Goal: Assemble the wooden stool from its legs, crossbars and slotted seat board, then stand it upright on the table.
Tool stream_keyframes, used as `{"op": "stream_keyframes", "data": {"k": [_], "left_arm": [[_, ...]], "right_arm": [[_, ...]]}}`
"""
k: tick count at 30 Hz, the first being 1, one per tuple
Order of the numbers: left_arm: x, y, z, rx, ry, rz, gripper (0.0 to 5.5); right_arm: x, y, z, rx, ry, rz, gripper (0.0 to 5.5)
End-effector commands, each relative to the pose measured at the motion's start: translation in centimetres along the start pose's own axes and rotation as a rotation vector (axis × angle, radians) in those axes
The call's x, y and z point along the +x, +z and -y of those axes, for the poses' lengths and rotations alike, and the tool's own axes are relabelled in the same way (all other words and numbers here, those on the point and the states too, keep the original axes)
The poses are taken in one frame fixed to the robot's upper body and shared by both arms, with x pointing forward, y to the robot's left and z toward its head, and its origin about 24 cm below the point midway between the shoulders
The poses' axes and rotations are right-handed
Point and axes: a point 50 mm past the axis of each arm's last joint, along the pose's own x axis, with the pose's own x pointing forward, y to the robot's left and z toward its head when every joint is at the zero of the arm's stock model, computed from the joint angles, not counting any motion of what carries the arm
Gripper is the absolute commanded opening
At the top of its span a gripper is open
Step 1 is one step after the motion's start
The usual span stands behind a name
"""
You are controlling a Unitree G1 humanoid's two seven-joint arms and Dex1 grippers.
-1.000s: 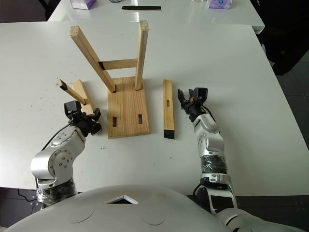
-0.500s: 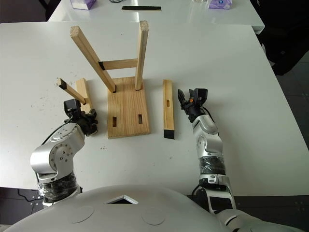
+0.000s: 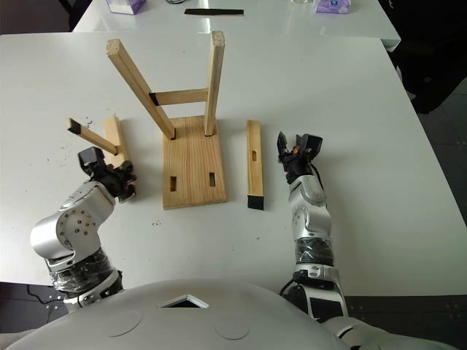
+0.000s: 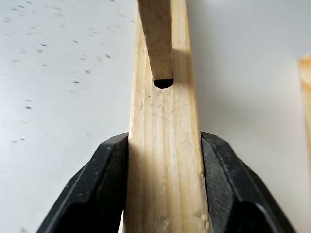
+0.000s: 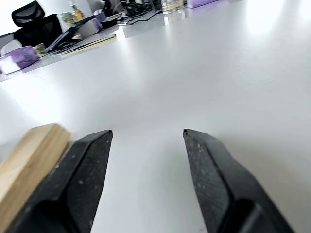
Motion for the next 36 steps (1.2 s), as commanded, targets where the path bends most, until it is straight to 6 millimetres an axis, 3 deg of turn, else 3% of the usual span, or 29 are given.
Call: {"op": "stream_keyframes", "data": {"k": [1,4,8,11,13,14,17,19,21,25,29,33,36], "left_arm": [[0.7,1.6,1.3,-0.167,-0.028,0.113,2.03],[0.9,4.5,1.7,-0.209,-0.051,0.288,2.03],[-0.2,10.1,1.5,-0.354,-0.138,0.61,2.03],[-2.6,13.9,2.7,-0.352,-0.355,0.846,2.03],[-3.8,14.7,3.6,-0.362,-0.51,0.912,2.03],[-4.3,14.9,3.9,-0.366,-0.577,0.932,2.03],[-5.9,14.6,4.8,-0.38,-0.792,0.953,2.03],[-7.7,13.8,6.0,-0.327,-1.031,0.941,2.03],[-9.3,12.9,6.7,-0.244,-1.241,0.908,2.03],[-10.0,11.9,7.0,-0.134,-1.401,0.853,2.03],[-9.9,11.6,7.1,-0.074,-1.454,0.811,2.03],[-10.0,11.0,6.9,0.072,-1.534,0.72,2.03],[-10.3,10.3,6.4,0.234,-1.598,0.618,2.03]], "right_arm": [[0.4,-0.9,0.6,-0.067,-0.038,-0.074,2.68],[1.4,1.2,0.6,-0.256,-0.045,-0.006,2.68],[2.8,7.5,-0.9,-0.638,-0.049,0.293,2.68],[3.7,12.5,-2.3,-0.731,-0.075,0.51,2.68],[4.1,14.6,-2.8,-0.695,-0.092,0.573,2.68],[4.3,15.2,-2.9,-0.636,-0.101,0.573,2.68],[5.0,16.0,-4.0,-0.178,-0.021,0.429,2.68],[3.9,17.2,-6.9,0.156,0.265,0.385,2.68],[1.4,19.2,-9.8,0.311,0.599,0.433,2.68],[-2.4,20.7,-12.6,0.356,1.04,0.428,2.68],[-3.7,20.6,-13.4,0.273,1.215,0.389,2.68],[-6.2,20.2,-13.4,0.21,1.448,0.316,3.19],[-6.8,20.6,-13.6,0.154,1.56,0.194,3.62]]}}
